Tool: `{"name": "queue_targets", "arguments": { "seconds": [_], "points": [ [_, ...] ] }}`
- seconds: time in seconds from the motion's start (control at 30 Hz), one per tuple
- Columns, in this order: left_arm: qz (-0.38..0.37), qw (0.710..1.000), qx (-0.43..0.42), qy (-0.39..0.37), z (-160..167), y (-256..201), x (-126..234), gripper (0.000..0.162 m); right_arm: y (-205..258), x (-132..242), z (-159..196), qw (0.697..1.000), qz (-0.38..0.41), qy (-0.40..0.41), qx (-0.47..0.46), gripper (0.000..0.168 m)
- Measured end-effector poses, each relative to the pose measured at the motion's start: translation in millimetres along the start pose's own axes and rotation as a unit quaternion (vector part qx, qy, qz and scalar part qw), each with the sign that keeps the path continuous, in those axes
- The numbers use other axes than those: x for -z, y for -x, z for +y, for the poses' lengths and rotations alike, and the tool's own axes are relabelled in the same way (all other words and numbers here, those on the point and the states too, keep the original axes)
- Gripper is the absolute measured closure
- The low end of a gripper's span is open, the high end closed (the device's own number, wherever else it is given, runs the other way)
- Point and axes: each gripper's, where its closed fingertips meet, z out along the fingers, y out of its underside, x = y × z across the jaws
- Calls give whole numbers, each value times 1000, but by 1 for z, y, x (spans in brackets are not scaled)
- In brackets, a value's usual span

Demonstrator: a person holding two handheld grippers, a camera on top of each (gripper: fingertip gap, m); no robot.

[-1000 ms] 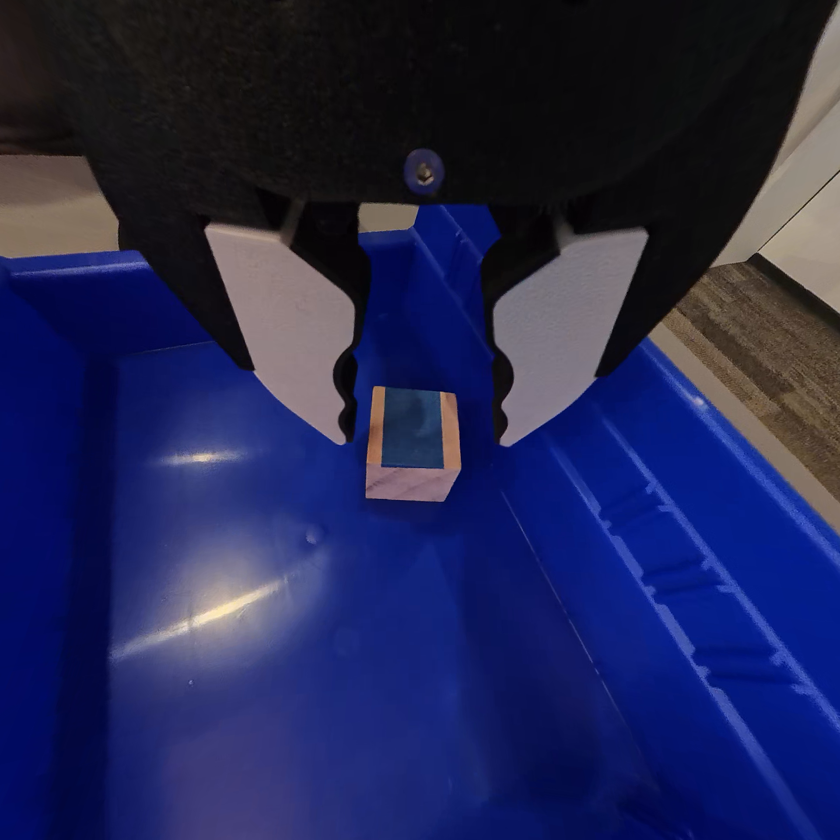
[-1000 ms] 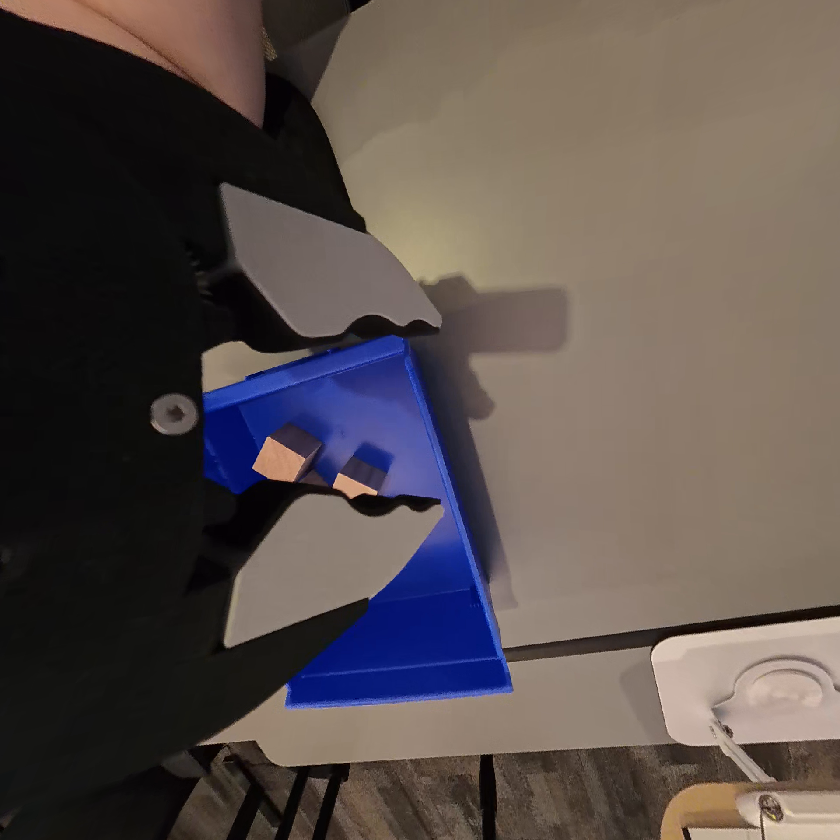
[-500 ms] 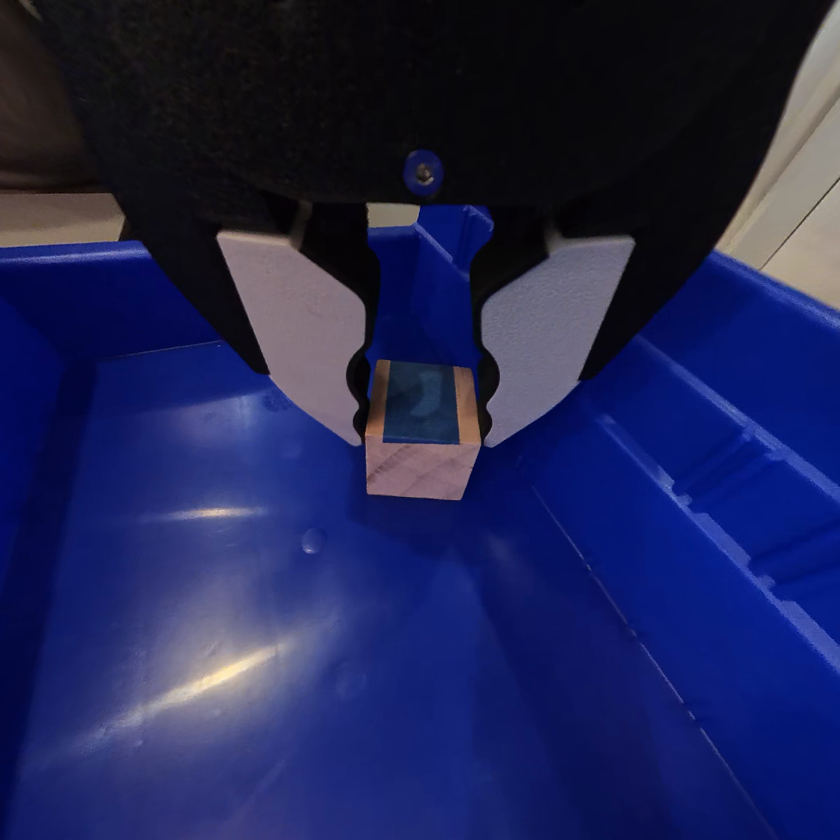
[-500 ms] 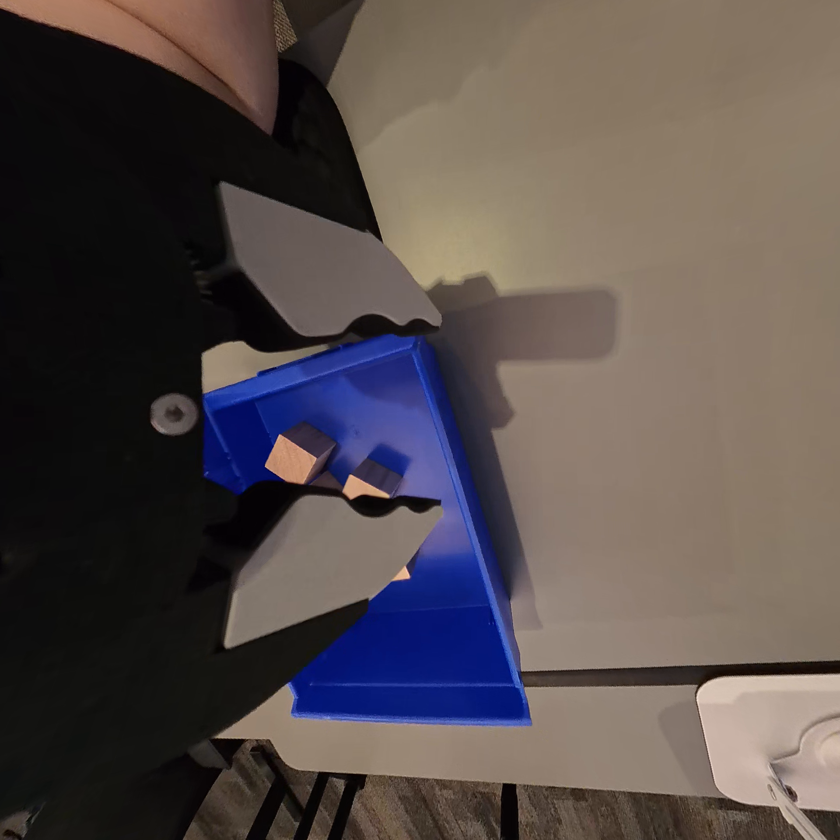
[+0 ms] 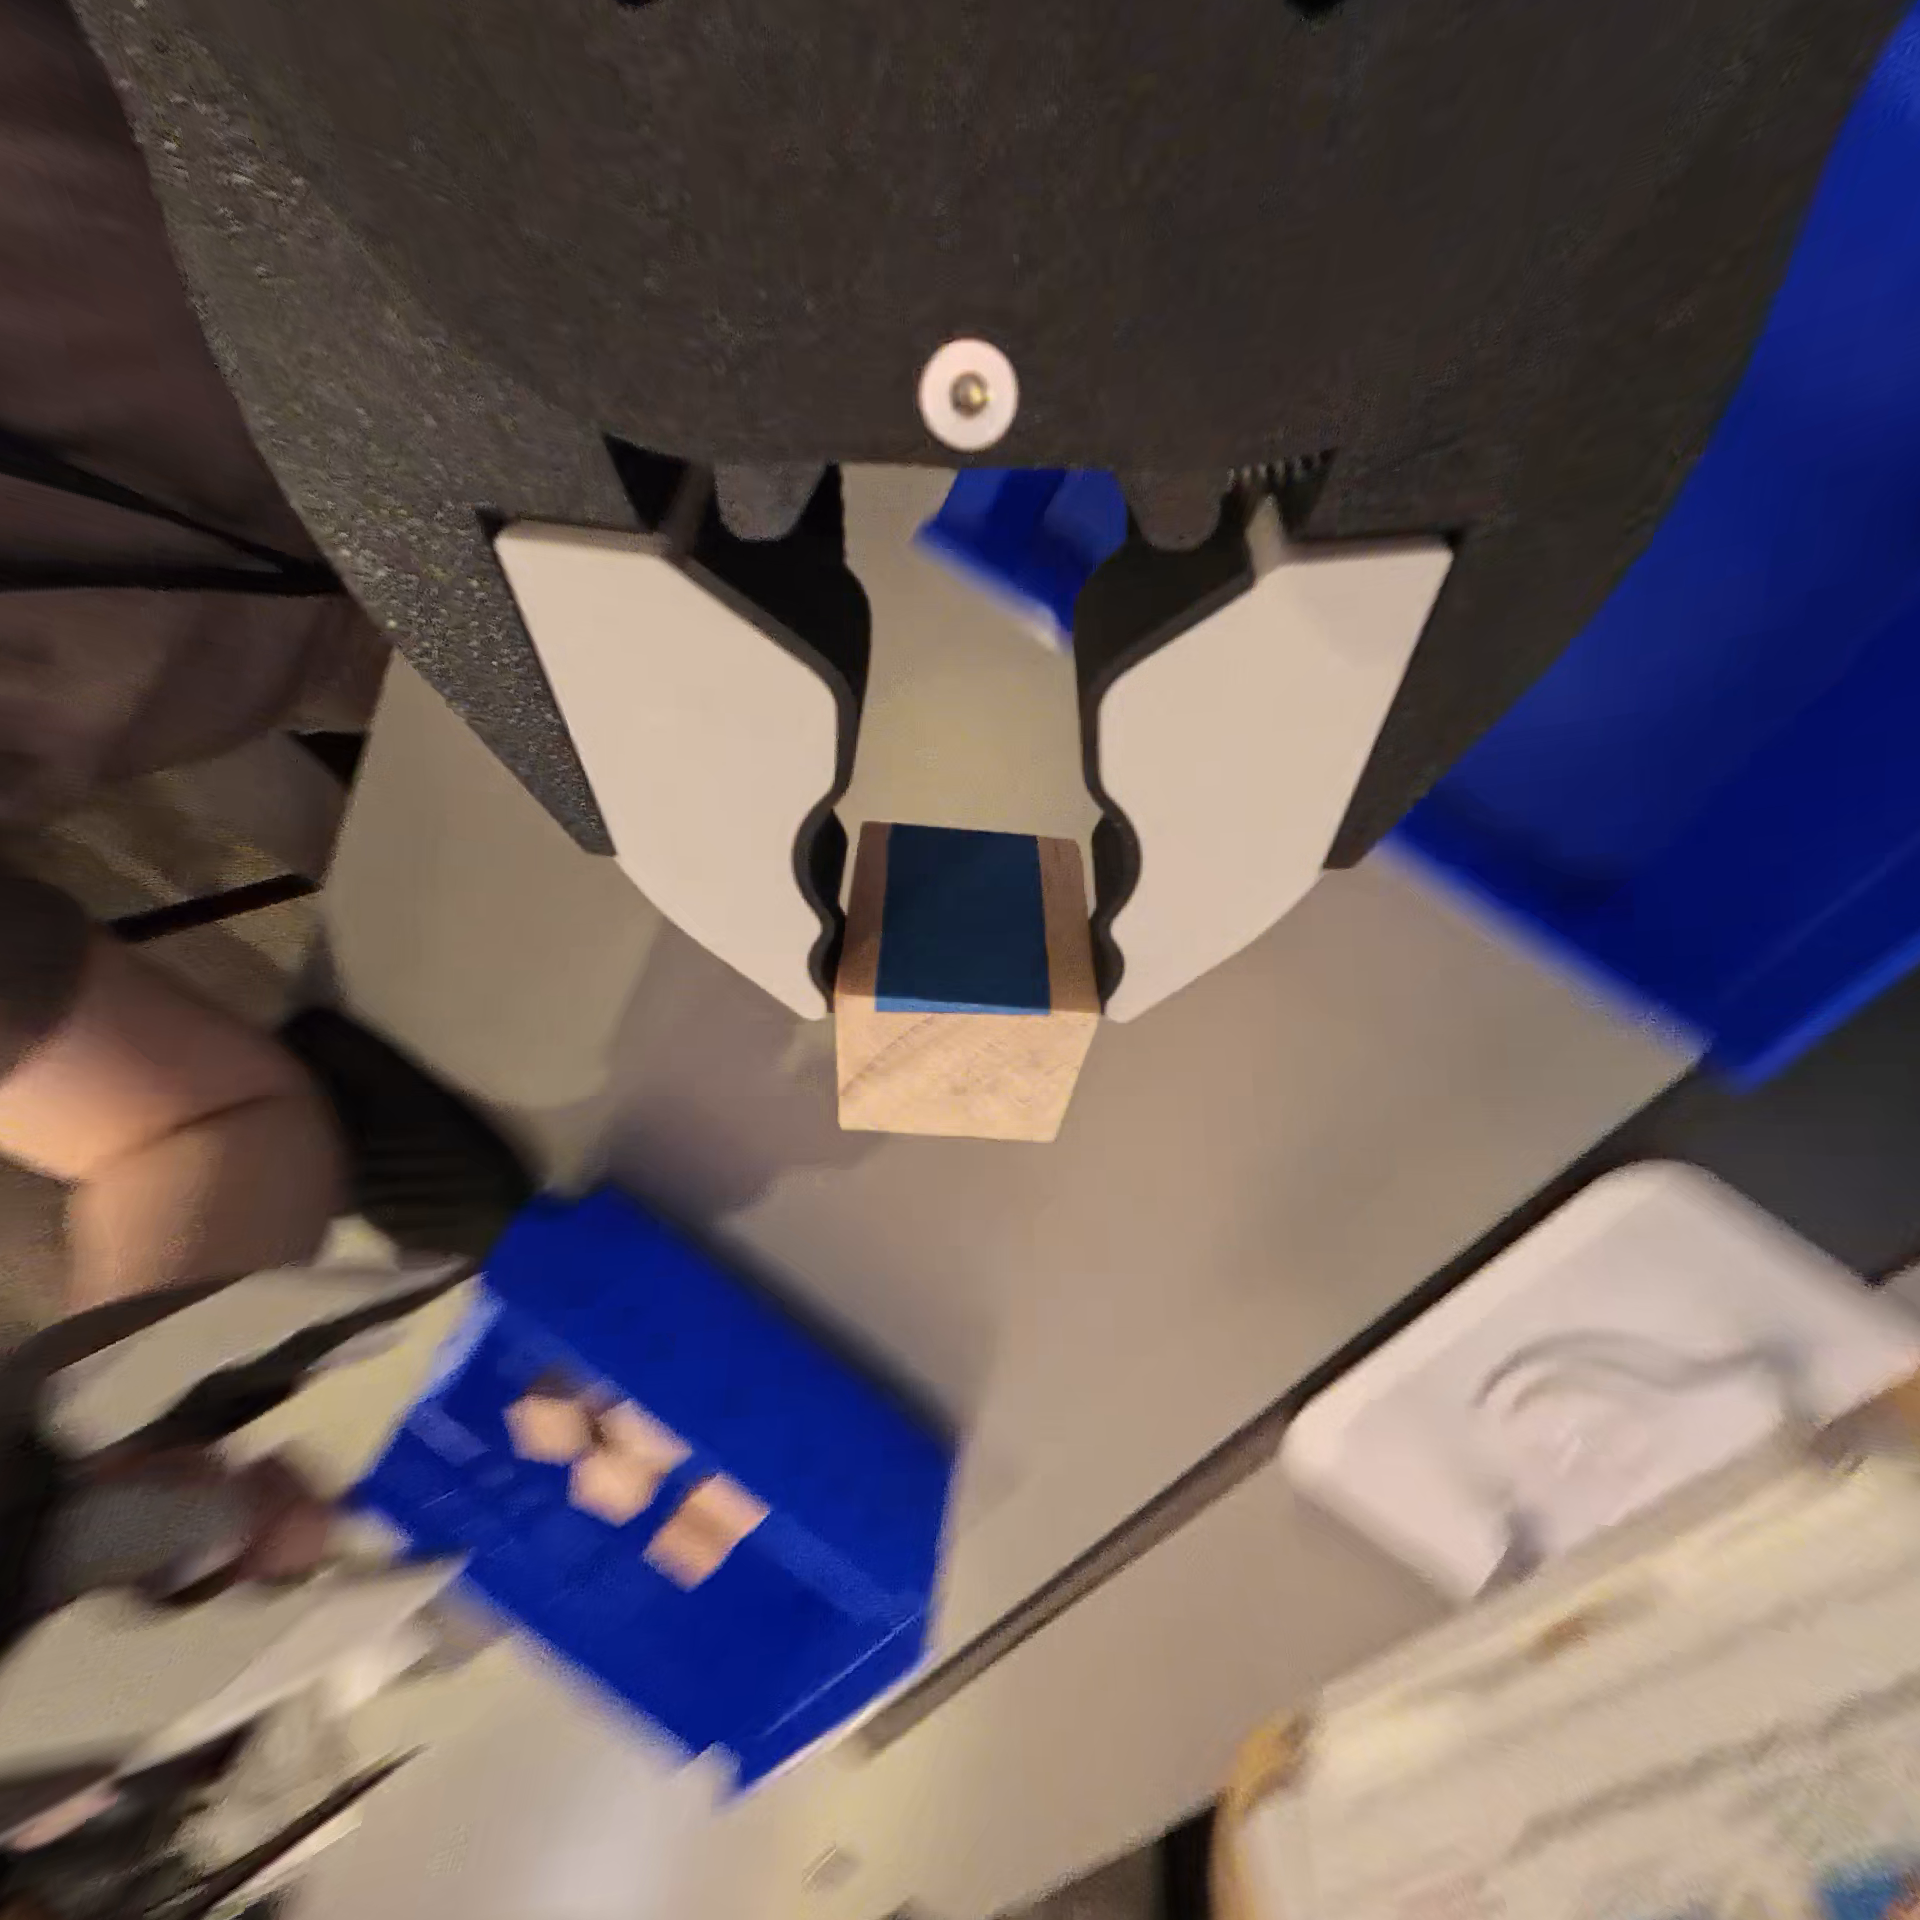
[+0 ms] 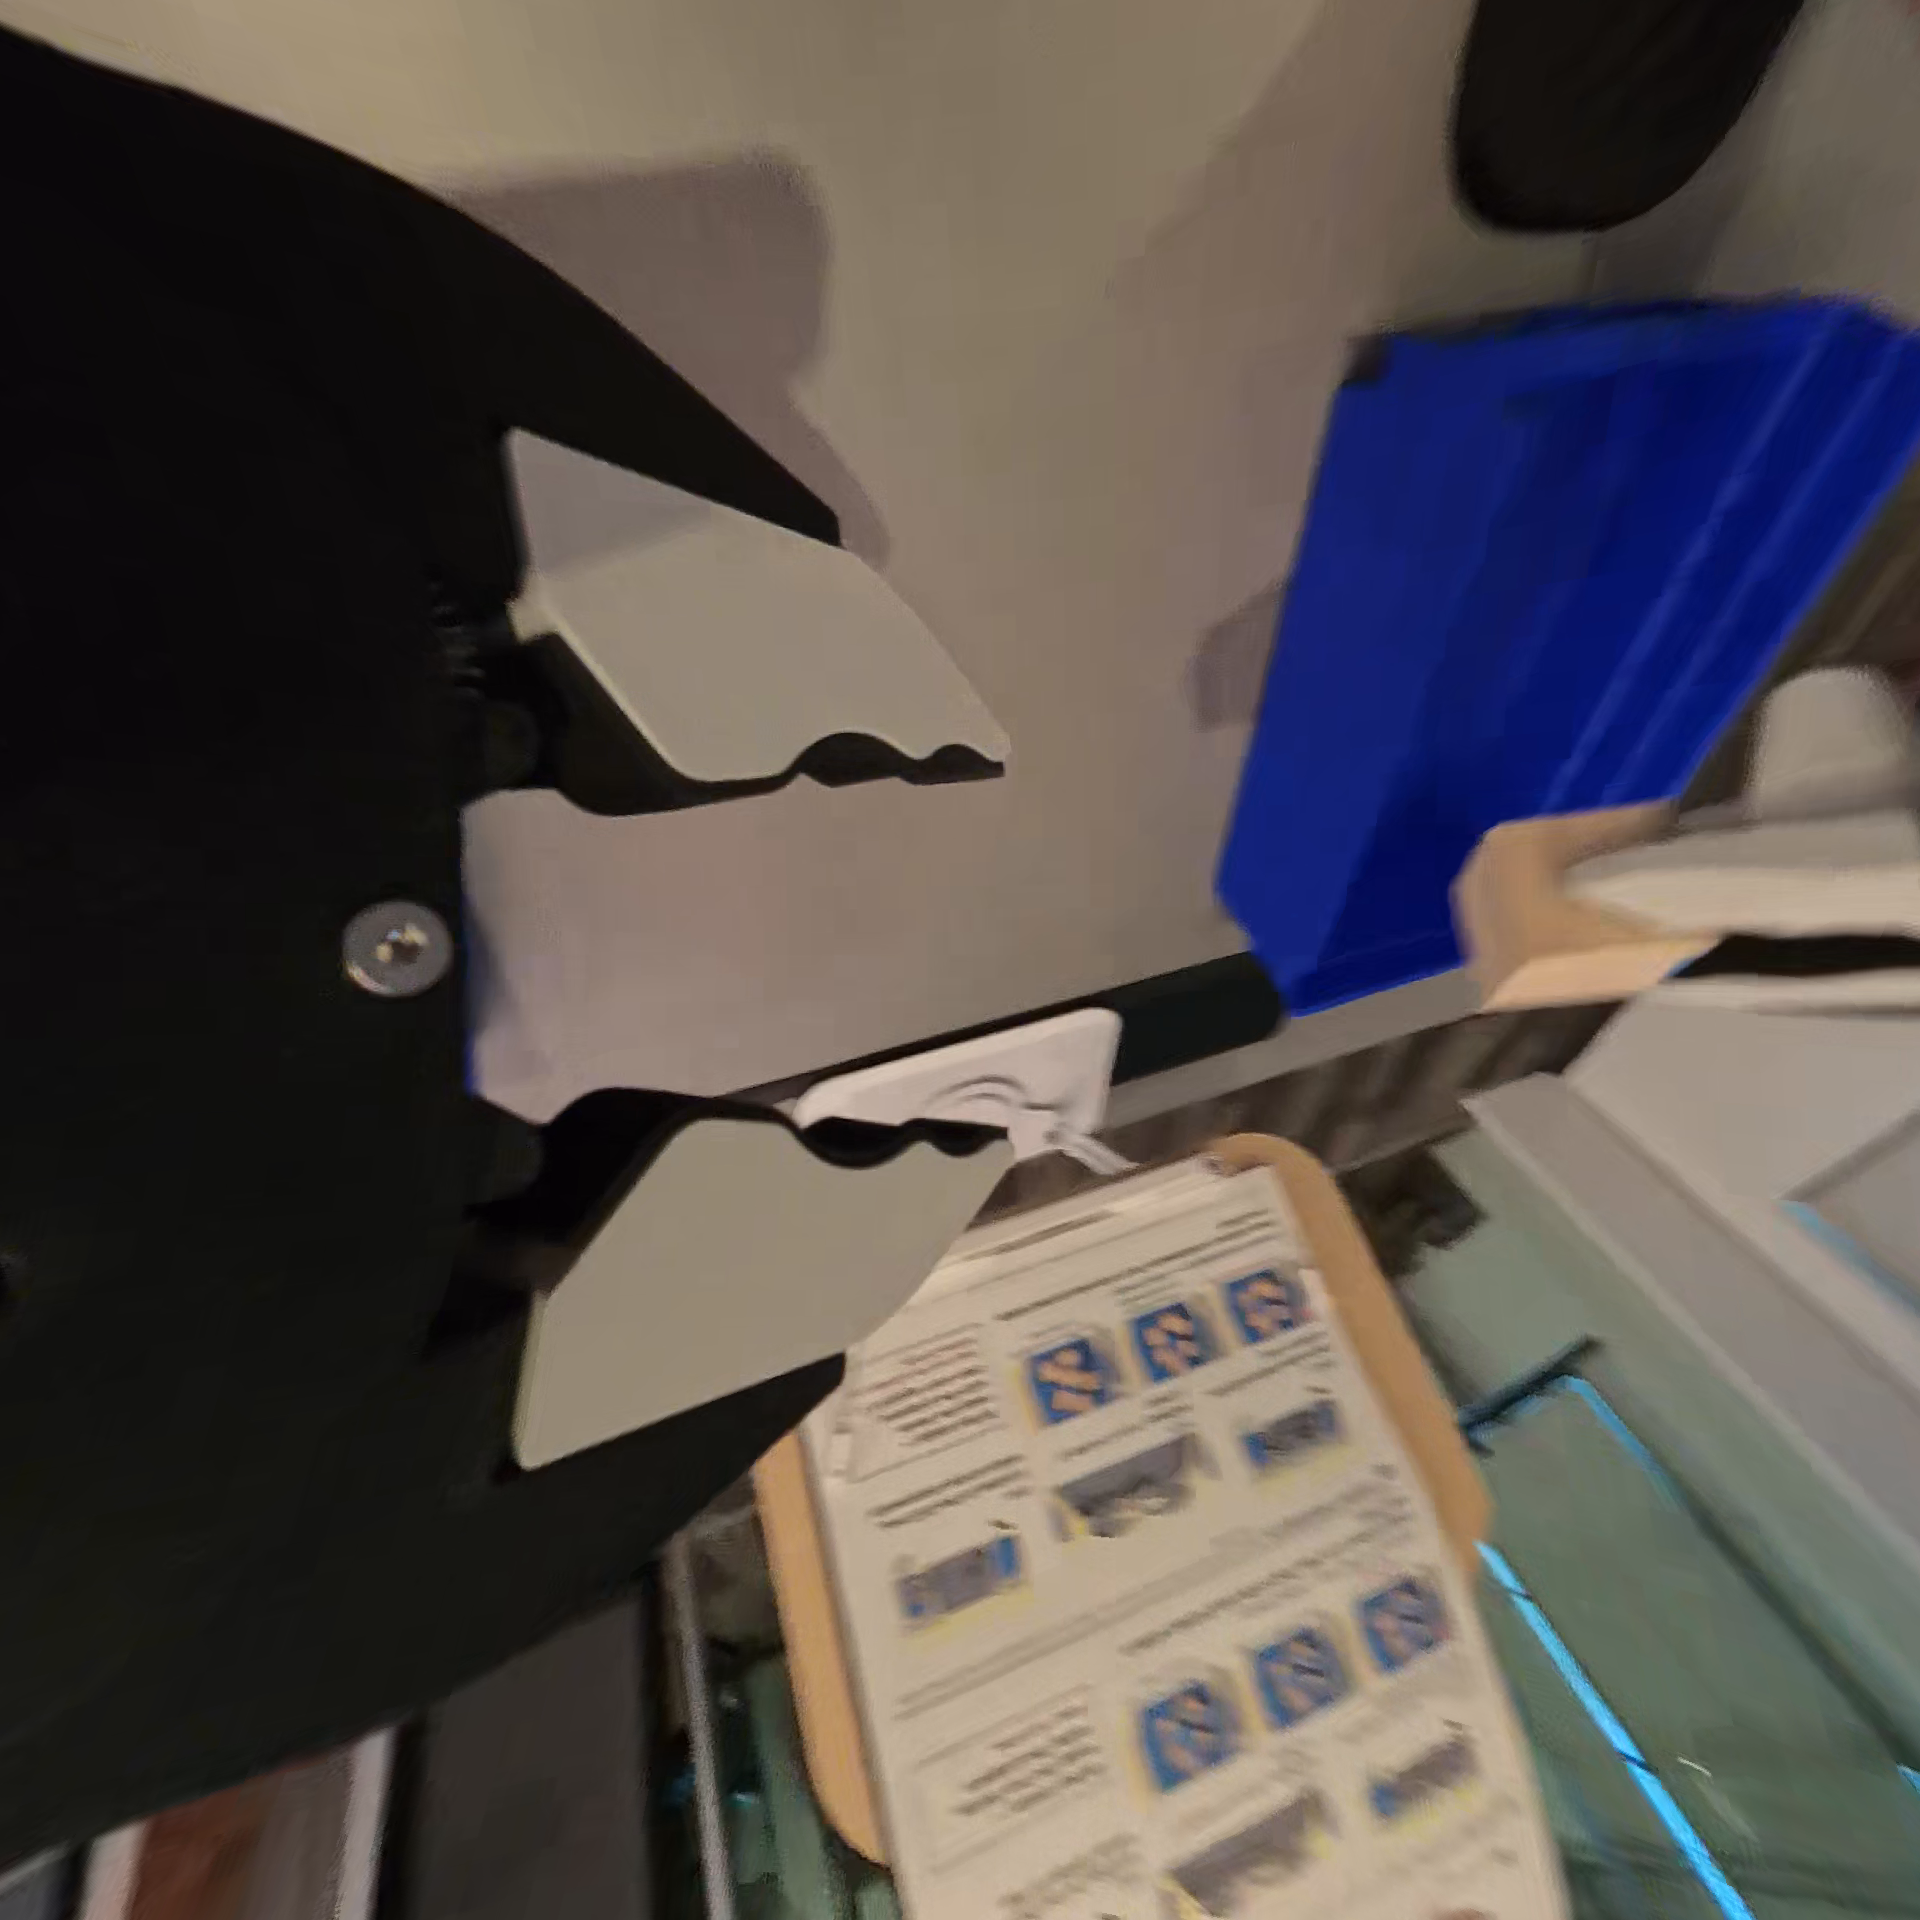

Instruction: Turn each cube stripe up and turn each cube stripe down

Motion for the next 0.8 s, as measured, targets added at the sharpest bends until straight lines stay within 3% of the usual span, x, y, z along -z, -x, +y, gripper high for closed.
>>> {"name": "queue_targets", "arguments": {
  "seconds": [0.07, 0.17, 0.3, 0.5, 0.67, 0.8],
  "points": [
    [68, 996, -32, -48, -23, -43, -15, 118, 10, -8, -13, 999, 13, -22, 30, 105],
    [180, 981, -53, -47, -28, -102, -37, 118, 6, -3, -36, 993, 78, -69, 61, 105],
    [264, 963, -38, -43, -28, -141, -52, 118, 22, 5, -52, 985, 60, -131, 95, 106],
    [254, 964, -32, -69, -36, -141, -58, 118, 34, 3, -58, 981, 50, -150, 112, 105],
    [275, 956, -27, -98, -44, -146, -46, 118, 28, 2, -67, 974, 90, -192, 83, 106],
    [300, 948, -22, -106, -46, -153, -42, 118, 22, 8, -74, 960, 146, -227, 74, 115]
  ]
}}
